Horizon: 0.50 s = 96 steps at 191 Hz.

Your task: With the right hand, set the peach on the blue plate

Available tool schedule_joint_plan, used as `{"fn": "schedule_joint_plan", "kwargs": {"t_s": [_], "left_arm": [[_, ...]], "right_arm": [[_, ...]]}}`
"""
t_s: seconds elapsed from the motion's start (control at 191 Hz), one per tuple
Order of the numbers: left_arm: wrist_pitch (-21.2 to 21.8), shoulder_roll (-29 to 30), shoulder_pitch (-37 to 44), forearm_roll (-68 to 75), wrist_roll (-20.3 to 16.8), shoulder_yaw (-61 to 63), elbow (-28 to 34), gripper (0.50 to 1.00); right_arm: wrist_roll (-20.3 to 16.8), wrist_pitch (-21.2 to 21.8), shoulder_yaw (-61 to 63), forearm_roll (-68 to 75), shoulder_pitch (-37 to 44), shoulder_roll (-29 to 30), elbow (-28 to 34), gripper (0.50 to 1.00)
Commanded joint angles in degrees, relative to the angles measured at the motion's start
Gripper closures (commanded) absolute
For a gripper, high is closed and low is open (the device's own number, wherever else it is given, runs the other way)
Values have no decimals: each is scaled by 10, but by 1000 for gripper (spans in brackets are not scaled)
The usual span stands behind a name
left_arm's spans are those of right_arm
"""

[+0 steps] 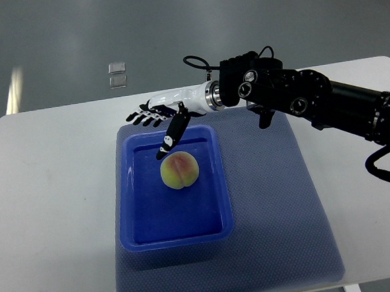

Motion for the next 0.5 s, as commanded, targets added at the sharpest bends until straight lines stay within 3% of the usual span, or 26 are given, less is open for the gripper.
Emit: {"fn": "schedule_joint_plan", "kwargs": {"t_s": [0.0, 0.073, 0.089, 0.262, 0.497], "left_arm": [[0, 0, 0, 1, 0, 1, -2, 500], [0, 0, 0, 1, 0, 1, -3, 500], [0, 0, 0, 1, 0, 1, -4, 500], [0, 0, 0, 2, 0, 1, -6, 500], [0, 0, 0, 2, 0, 1, -7, 500]], "right_arm": [[2, -4, 83, 3, -15, -13, 0, 570], [5, -4, 115, 7, -31, -23, 1, 570], [12, -7, 194, 25, -71, -39, 1, 570], [19, -8, 384, 126, -181, -39, 1, 570], [65, -19, 473, 234, -263, -35, -8, 570]]}}
